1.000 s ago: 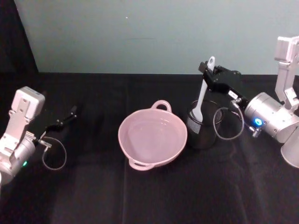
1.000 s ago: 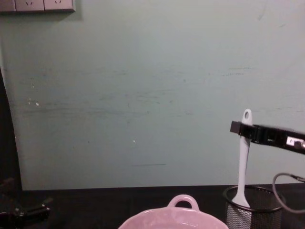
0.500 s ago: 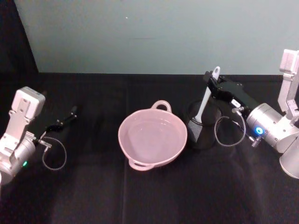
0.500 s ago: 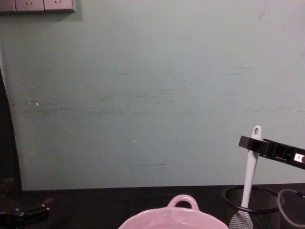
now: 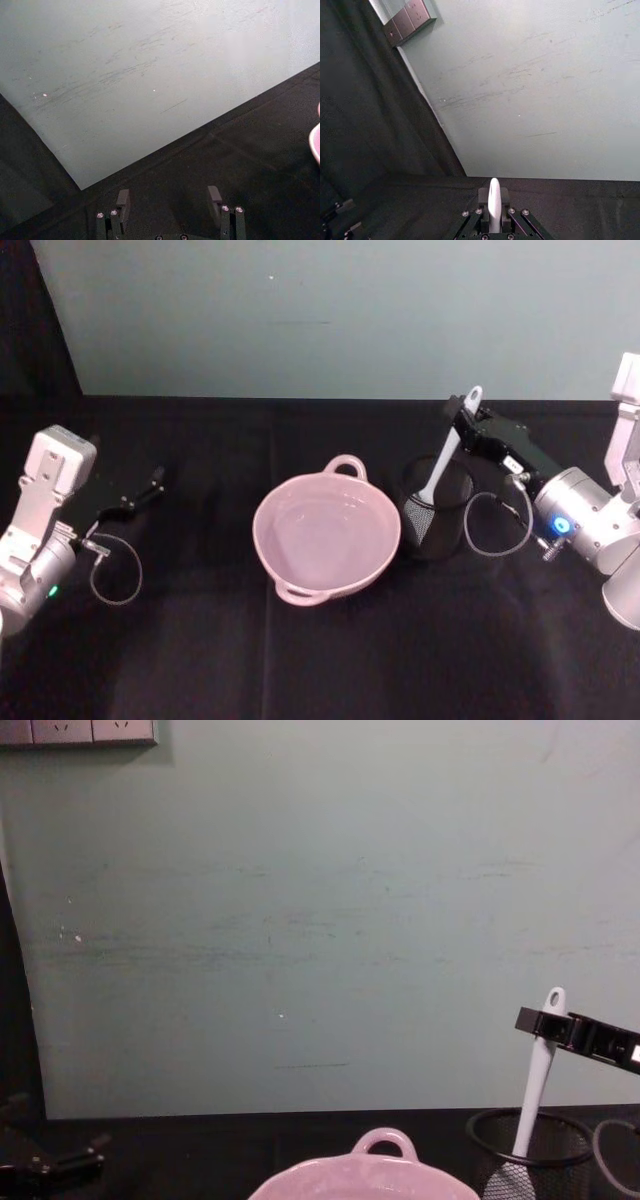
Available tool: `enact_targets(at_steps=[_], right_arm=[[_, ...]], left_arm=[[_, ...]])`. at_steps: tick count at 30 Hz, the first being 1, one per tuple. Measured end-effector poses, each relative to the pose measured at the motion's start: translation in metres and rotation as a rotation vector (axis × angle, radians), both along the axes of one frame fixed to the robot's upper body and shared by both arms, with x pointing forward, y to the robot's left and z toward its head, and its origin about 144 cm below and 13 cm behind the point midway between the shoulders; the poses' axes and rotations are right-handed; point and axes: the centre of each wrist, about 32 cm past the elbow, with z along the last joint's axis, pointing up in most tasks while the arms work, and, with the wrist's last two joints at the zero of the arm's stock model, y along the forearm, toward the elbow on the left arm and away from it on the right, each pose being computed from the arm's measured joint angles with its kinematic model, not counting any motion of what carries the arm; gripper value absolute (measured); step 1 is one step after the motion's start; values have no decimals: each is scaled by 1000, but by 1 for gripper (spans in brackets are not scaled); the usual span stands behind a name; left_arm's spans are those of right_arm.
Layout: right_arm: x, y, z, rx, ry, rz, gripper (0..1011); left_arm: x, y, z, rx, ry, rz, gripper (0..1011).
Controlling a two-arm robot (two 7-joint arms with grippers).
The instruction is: Use the one hand to pick up the spoon and stir the clear water in the bowl.
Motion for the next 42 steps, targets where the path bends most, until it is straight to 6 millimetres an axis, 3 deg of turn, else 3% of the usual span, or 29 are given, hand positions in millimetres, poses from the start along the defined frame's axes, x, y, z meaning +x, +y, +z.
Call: enact_targets(at_steps=[19, 37, 41, 42], right_arm=[[-1, -4, 4, 23, -11, -18, 123], [5, -9, -9, 122, 73, -18, 123], [4, -9, -10, 125, 78, -18, 202], [4, -9, -10, 126, 81, -22, 261]], left_arm=[[0, 0, 0, 0, 0, 0, 1011], [0, 0, 0, 0, 0, 0, 1011], [0, 0, 0, 0, 0, 0, 1011], [0, 0, 0, 0, 0, 0, 1011]])
